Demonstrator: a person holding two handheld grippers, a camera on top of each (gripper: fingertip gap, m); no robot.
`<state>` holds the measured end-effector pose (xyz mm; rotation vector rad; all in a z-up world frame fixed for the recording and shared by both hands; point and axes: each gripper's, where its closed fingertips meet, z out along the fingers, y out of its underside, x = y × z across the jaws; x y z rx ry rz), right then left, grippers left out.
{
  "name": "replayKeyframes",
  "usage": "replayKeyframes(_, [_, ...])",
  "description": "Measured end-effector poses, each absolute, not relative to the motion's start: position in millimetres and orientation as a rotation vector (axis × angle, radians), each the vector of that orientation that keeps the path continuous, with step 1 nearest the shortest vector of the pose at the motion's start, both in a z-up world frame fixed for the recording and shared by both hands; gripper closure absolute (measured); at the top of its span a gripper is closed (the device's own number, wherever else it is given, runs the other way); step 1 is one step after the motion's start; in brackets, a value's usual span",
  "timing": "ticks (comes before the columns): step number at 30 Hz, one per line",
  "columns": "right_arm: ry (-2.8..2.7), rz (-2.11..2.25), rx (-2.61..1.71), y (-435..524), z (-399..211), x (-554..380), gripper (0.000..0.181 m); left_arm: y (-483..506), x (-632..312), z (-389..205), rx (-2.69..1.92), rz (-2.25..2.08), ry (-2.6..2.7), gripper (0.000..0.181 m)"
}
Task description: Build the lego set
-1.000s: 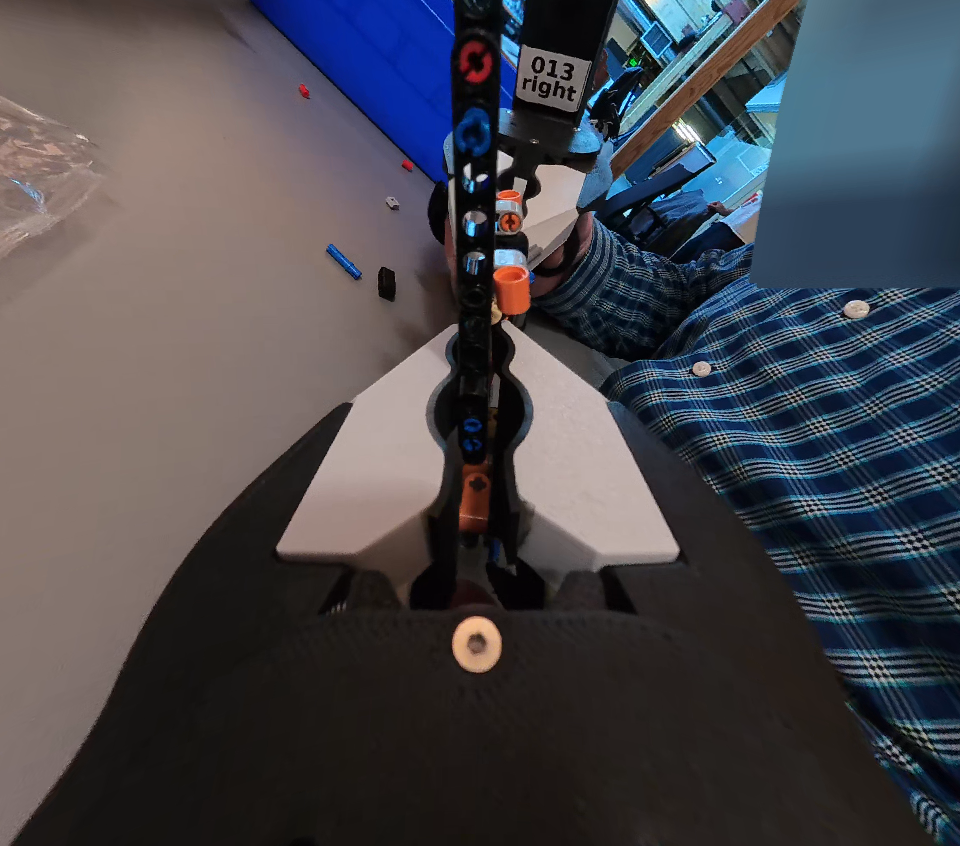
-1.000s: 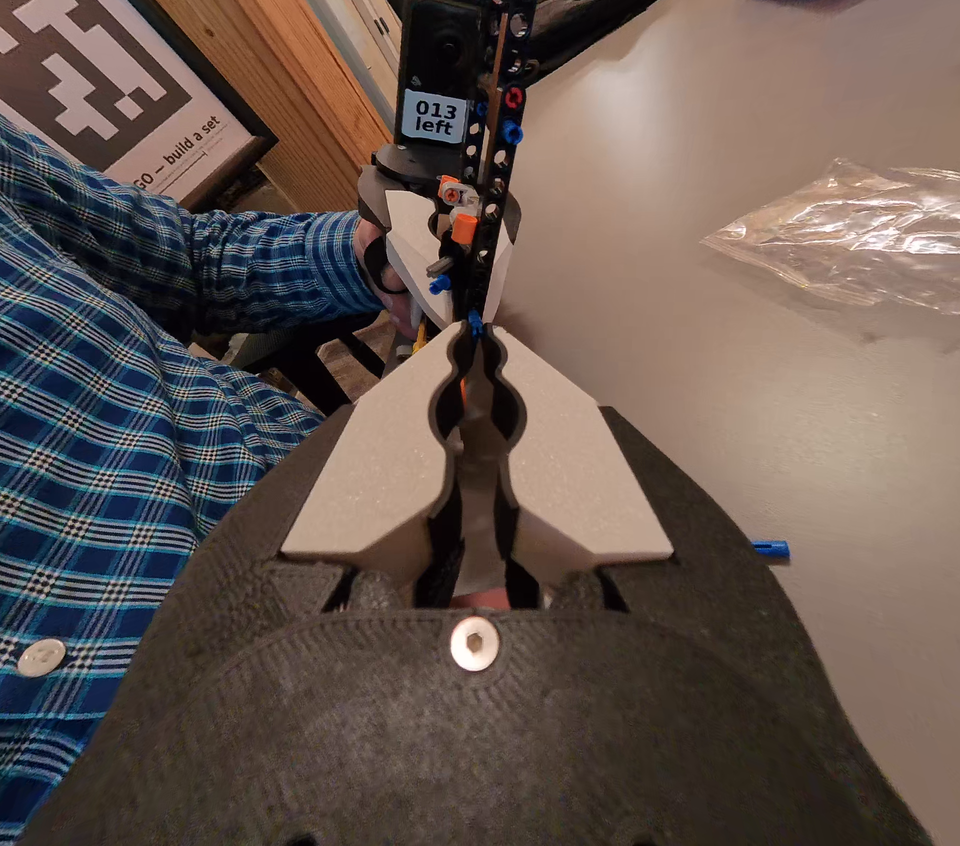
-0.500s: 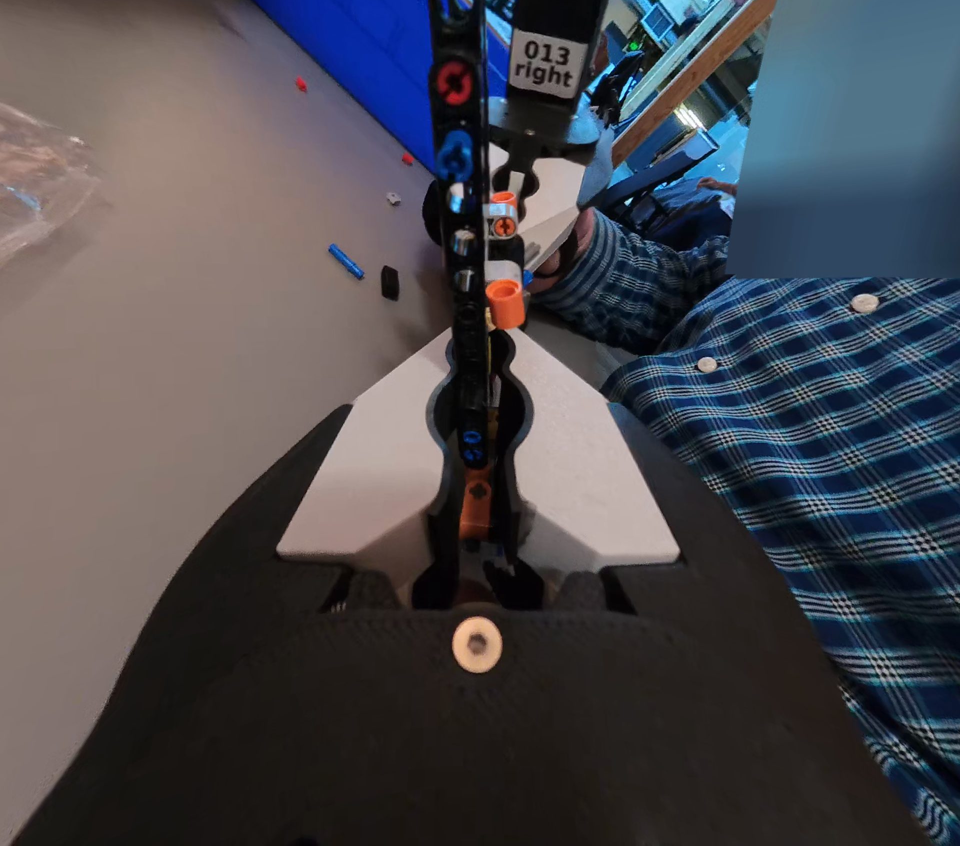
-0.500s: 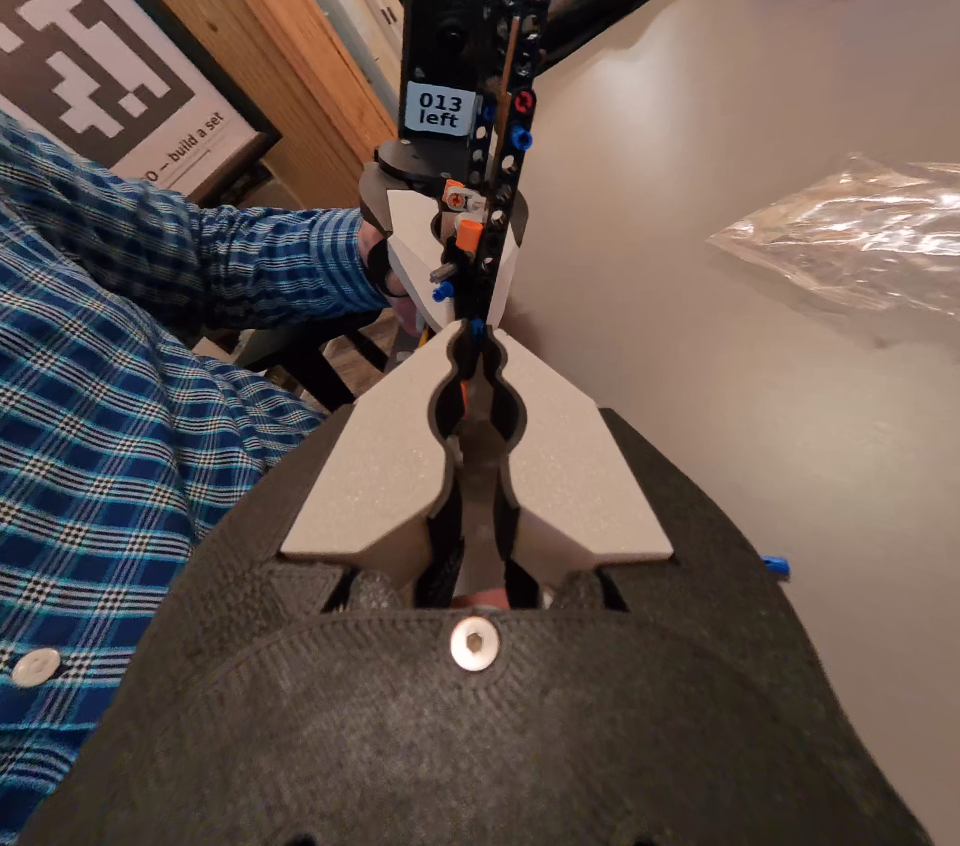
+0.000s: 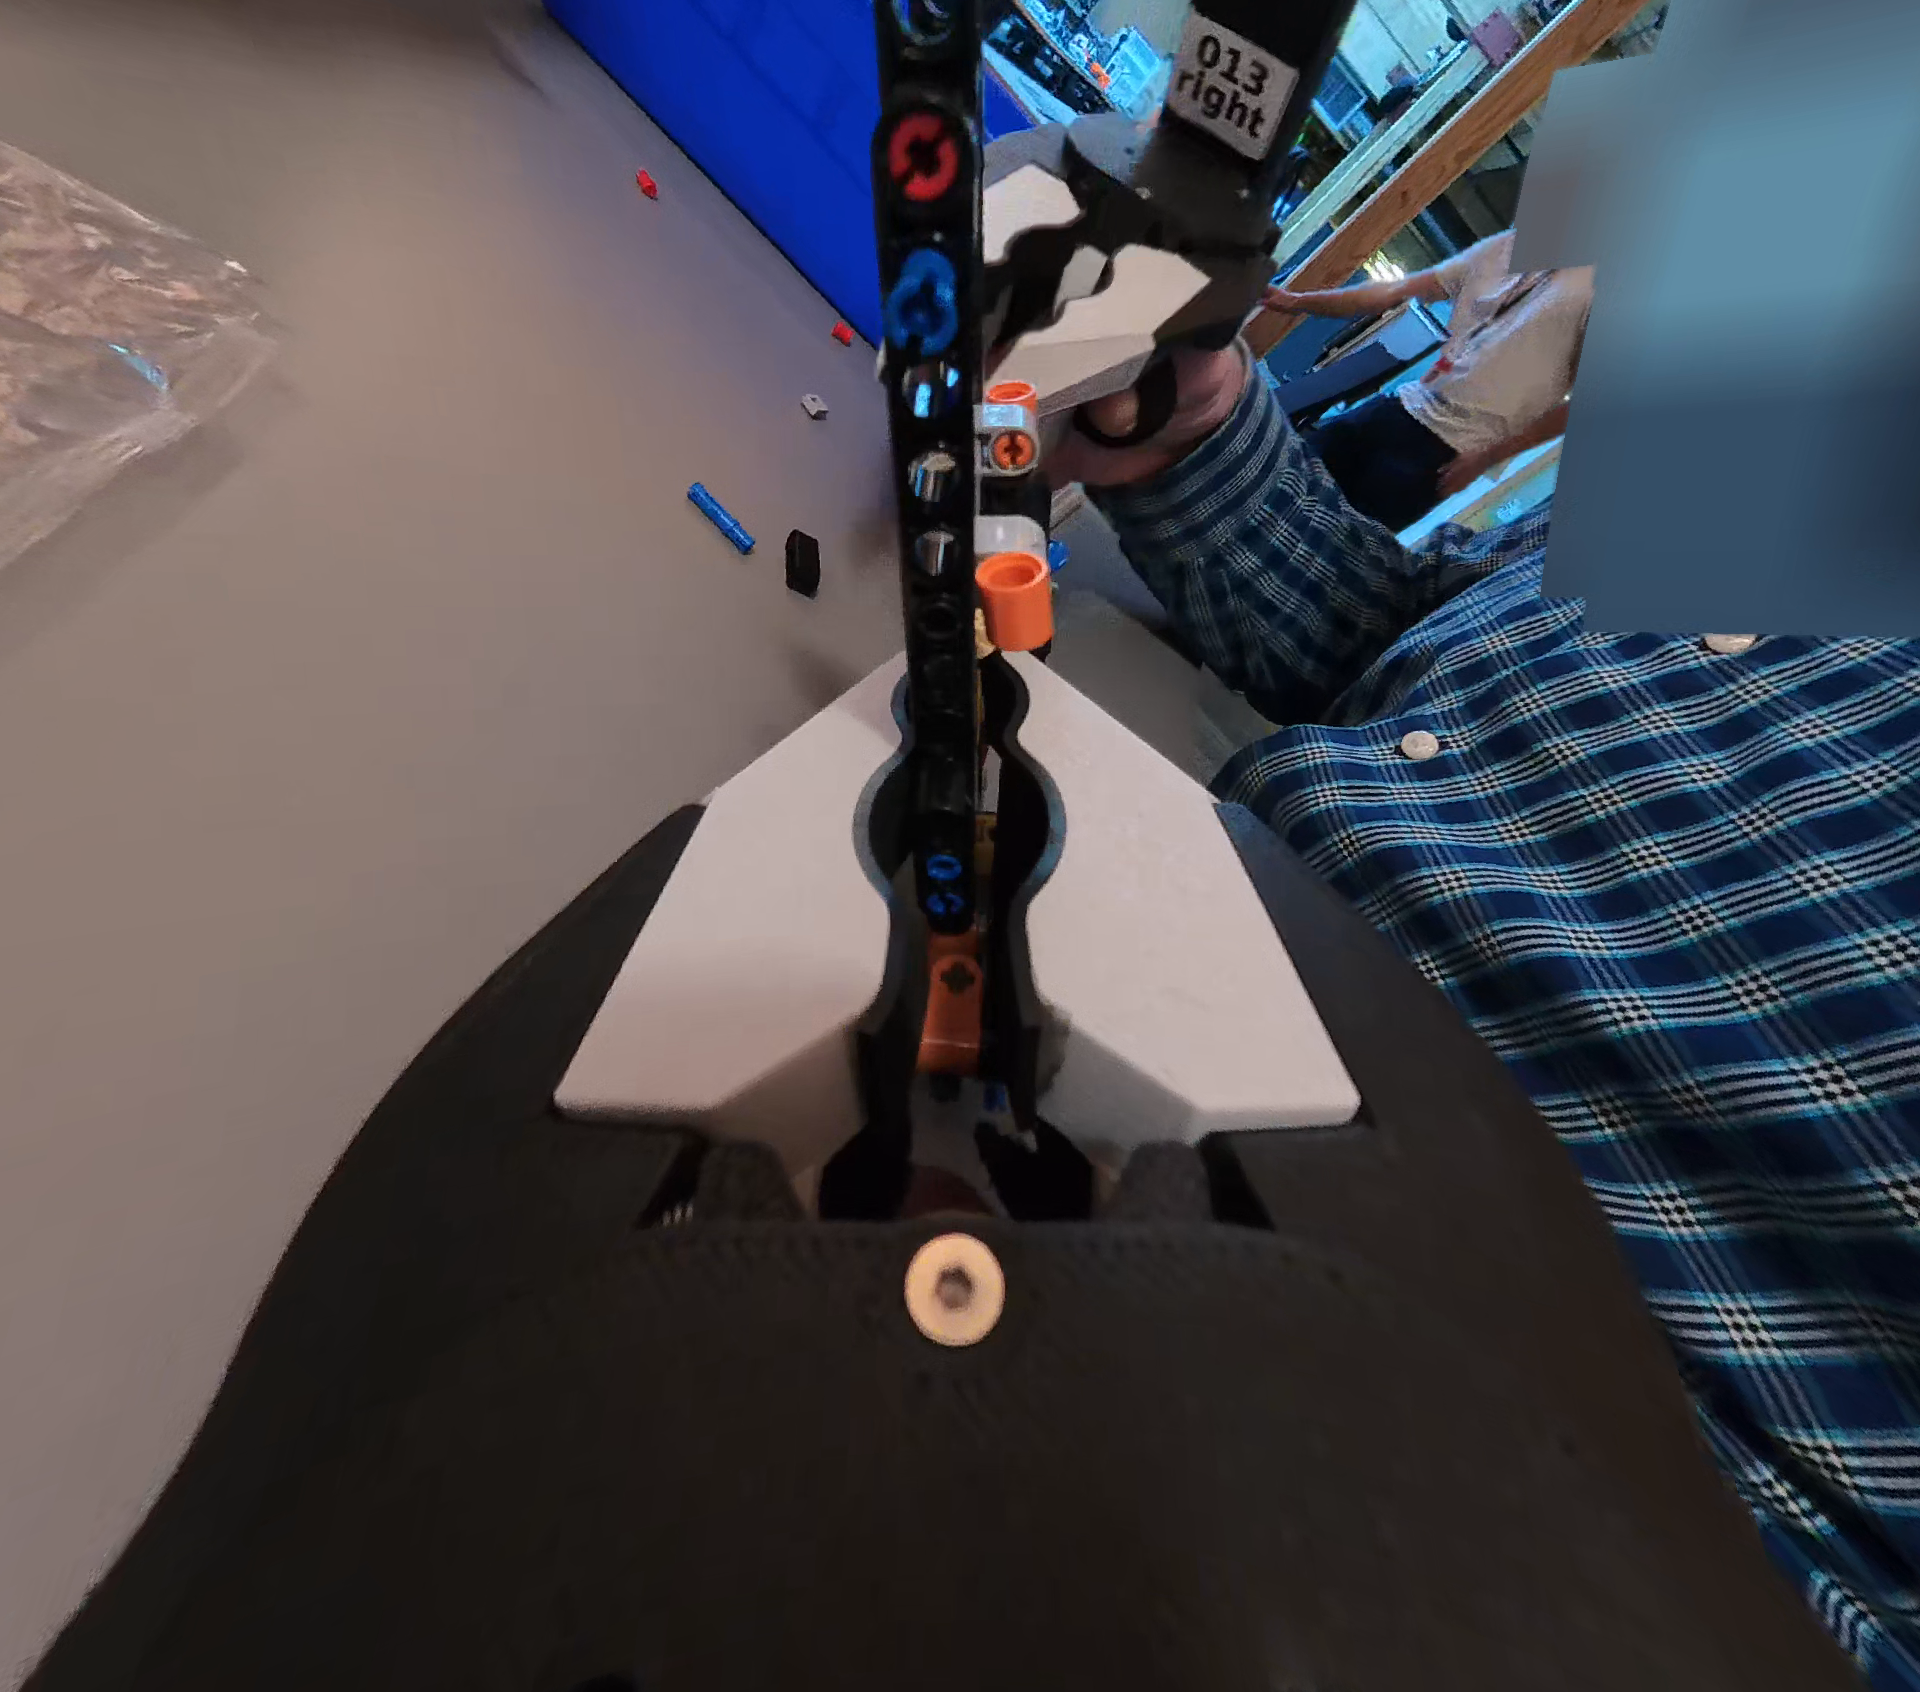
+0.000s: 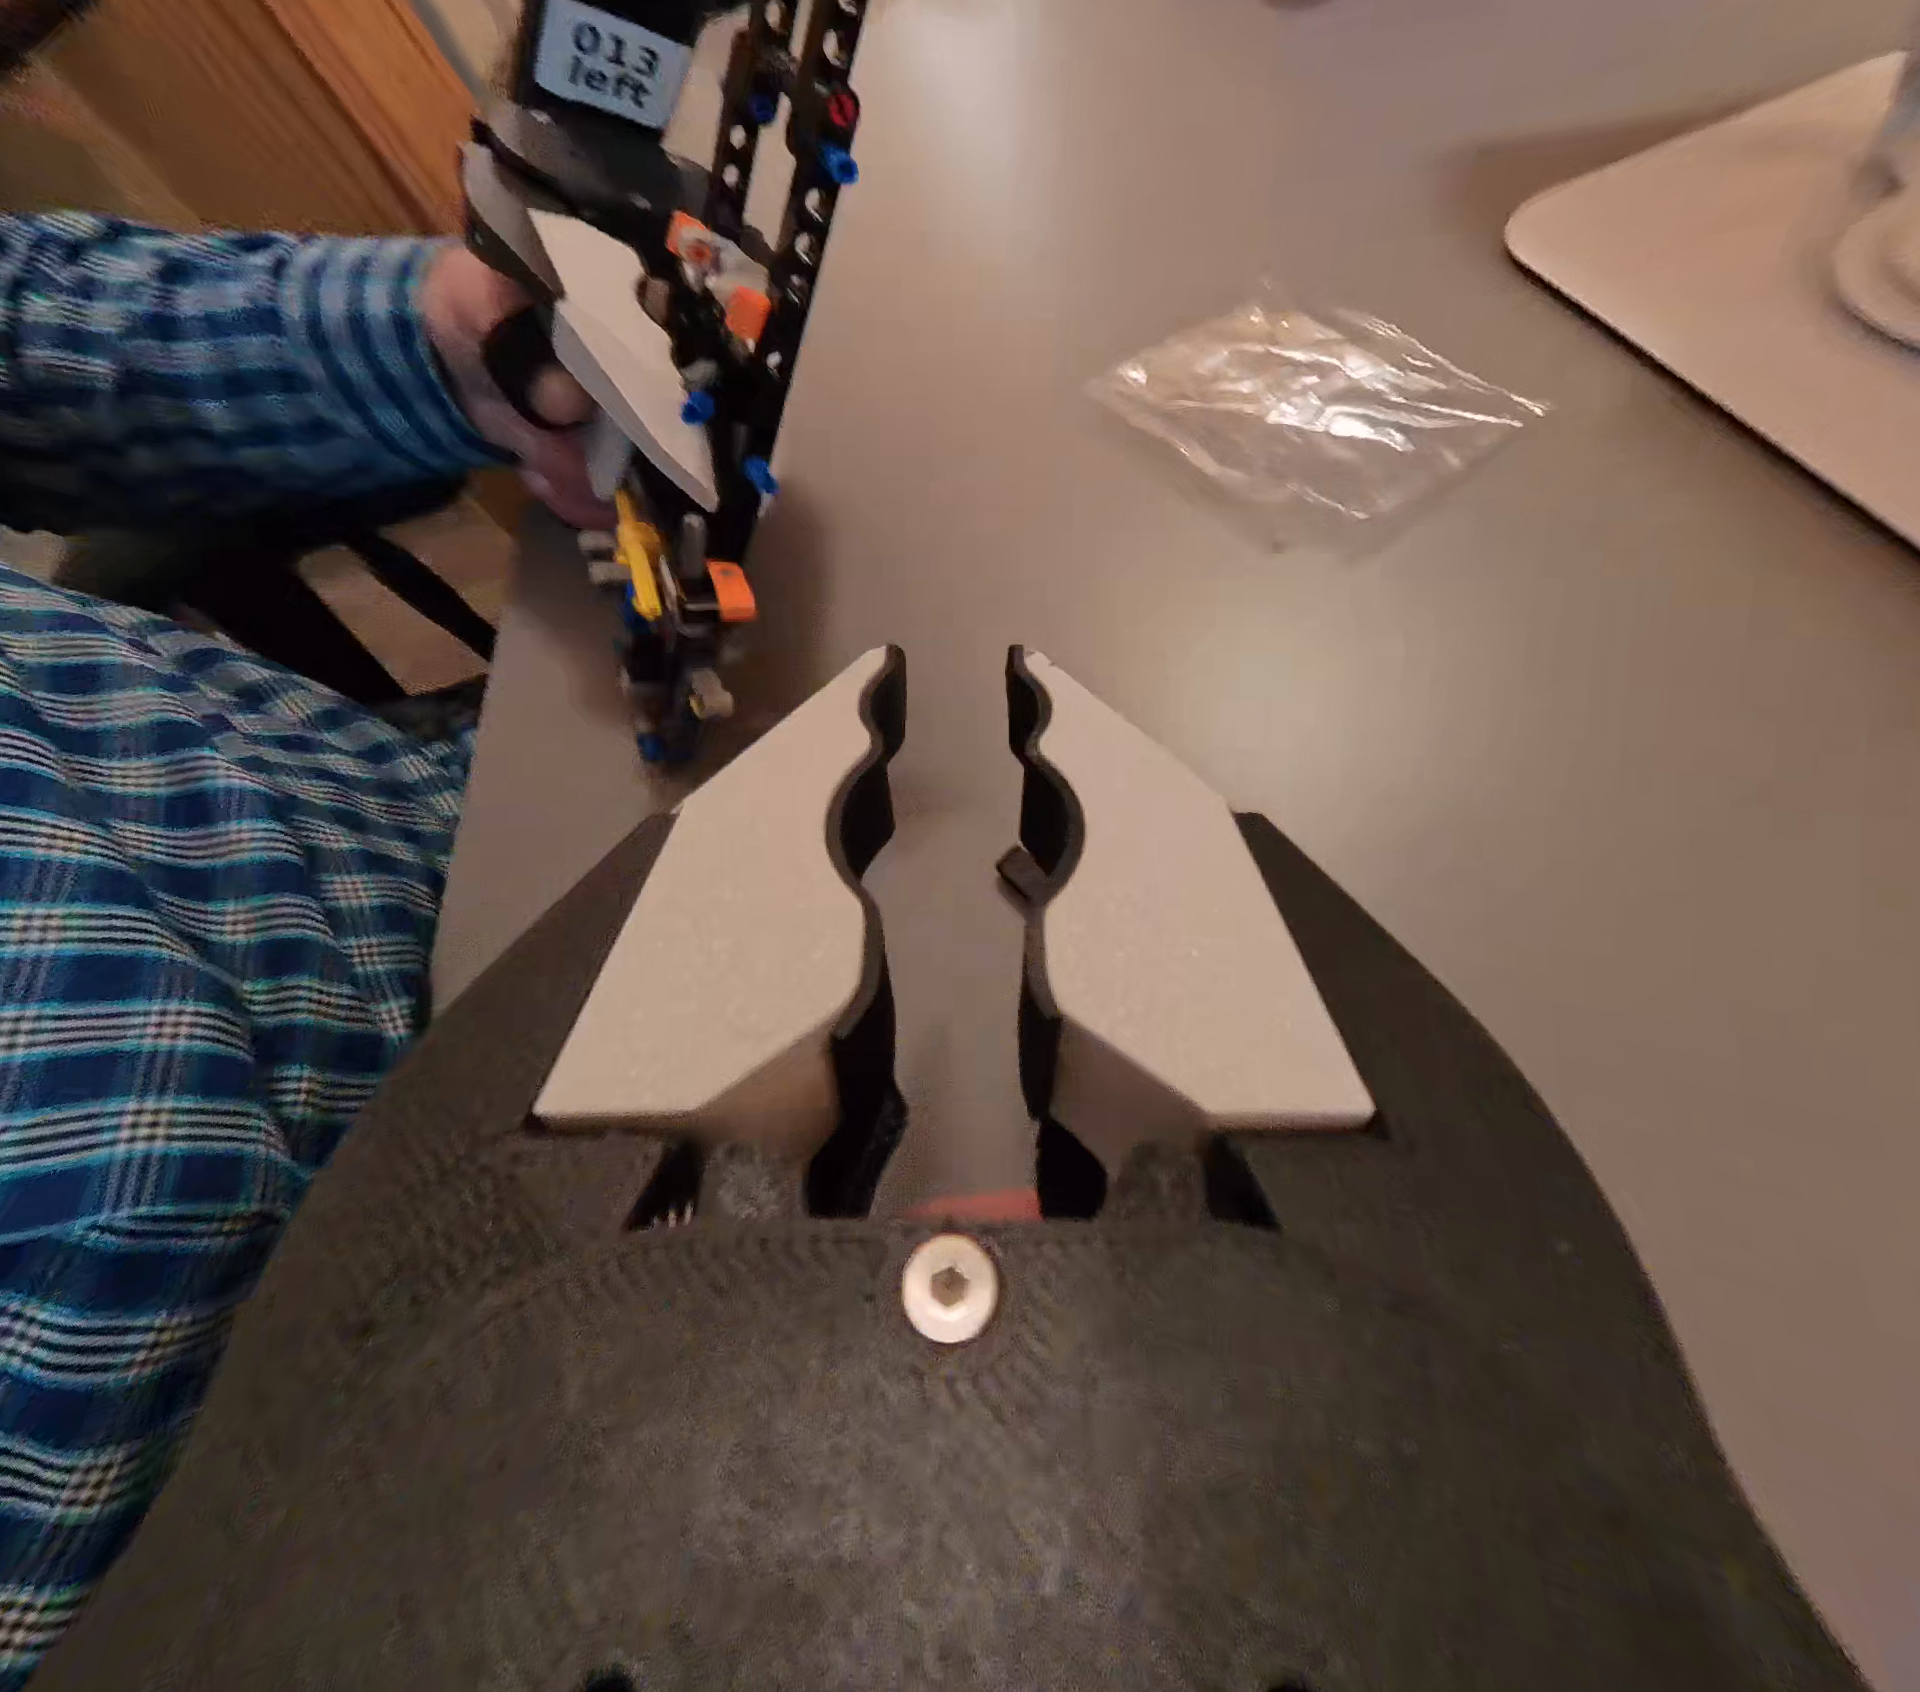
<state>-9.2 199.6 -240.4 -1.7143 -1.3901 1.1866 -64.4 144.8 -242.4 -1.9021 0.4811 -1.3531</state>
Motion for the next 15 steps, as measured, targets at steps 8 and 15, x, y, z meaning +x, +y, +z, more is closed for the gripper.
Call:
replayKeyframes(8, [-1.568,0.806,-1.806,204.3,-284.2,13.9,0.164,149.1,-74.1,-250.1,-1.970,-1.353,0.365,0.176])
replayKeyframes(15, [-1.564,0.658,-1.902,221.6,-300.9,-0.2,0.166,149.9,-77.6,-255.0,-2.008,-1.358,0.334,0.175])
